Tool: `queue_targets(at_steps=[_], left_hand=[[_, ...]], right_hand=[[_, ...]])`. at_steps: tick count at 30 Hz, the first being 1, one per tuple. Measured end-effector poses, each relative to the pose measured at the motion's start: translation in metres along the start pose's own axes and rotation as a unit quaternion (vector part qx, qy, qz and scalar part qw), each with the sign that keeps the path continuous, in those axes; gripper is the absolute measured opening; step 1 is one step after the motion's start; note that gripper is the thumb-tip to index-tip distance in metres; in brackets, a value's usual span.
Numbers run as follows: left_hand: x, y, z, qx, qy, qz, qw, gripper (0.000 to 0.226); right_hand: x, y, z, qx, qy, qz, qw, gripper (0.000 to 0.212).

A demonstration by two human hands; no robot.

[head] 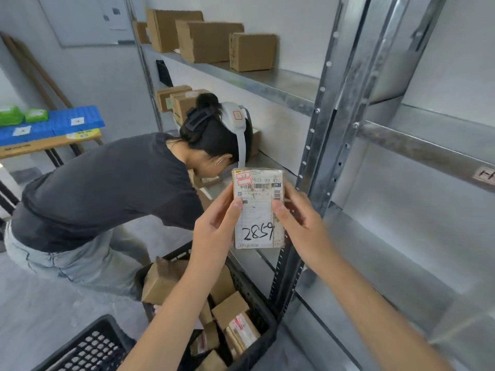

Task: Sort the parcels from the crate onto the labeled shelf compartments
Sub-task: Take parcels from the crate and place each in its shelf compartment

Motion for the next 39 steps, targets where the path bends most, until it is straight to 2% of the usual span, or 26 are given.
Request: queue_targets(at_steps=[6, 11, 17, 24, 30, 33, 35, 39], left_hand=[[-0.032, -0.052, 0.047, 0.051, -0.014, 0.009, 0.999, 0.042], [-0.059, -0.130, 0.103, 0.123, -0.040, 0.004, 0.992, 0.041], [-0.090, -0.231, 0.192, 0.250, -0.081, 0.019, 0.965, 0.037], [-0.137, -0.370, 0.297, 0.458, -0.126, 0.036, 0.879, 0.037], [-0.177, -0.492, 0.357, 0.593, -0.152, 0.064, 0.788, 0.033], [-0.189, -0.548, 0.374, 0.660, -0.170, 0.057, 0.729, 0.034], [-0.198, -0.579, 0.385, 0.697, -0.178, 0.057, 0.693, 0.034], [-0.214, -0.624, 0.415, 0.740, -0.184, 0.061, 0.645, 0.037]], right_hand=[[0.023, -0.072, -0.052, -0.059, 0.003, -0.009, 0.998, 0.051], [0.041, -0.170, -0.106, -0.113, -0.009, 0.010, 0.993, 0.050], [0.069, -0.317, -0.181, -0.249, -0.053, 0.027, 0.967, 0.053], [0.108, -0.504, -0.246, -0.461, -0.081, 0.028, 0.884, 0.042], [0.139, -0.651, -0.256, -0.623, -0.122, 0.016, 0.773, 0.042], [0.150, -0.711, -0.253, -0.680, -0.133, 0.013, 0.721, 0.044], [0.155, -0.741, -0.251, -0.703, -0.131, 0.015, 0.699, 0.046], [0.168, -0.785, -0.259, -0.739, -0.142, 0.021, 0.658, 0.047]])
Point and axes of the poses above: each hand's wrist, its own y-axis towards the middle knuckle, its own z-axis out of the palm, x = y × z, the point moved 5 cm from there along y, towards the middle knuckle, and after that the axes turned 8 degrees about y, right-handed, at the moved point
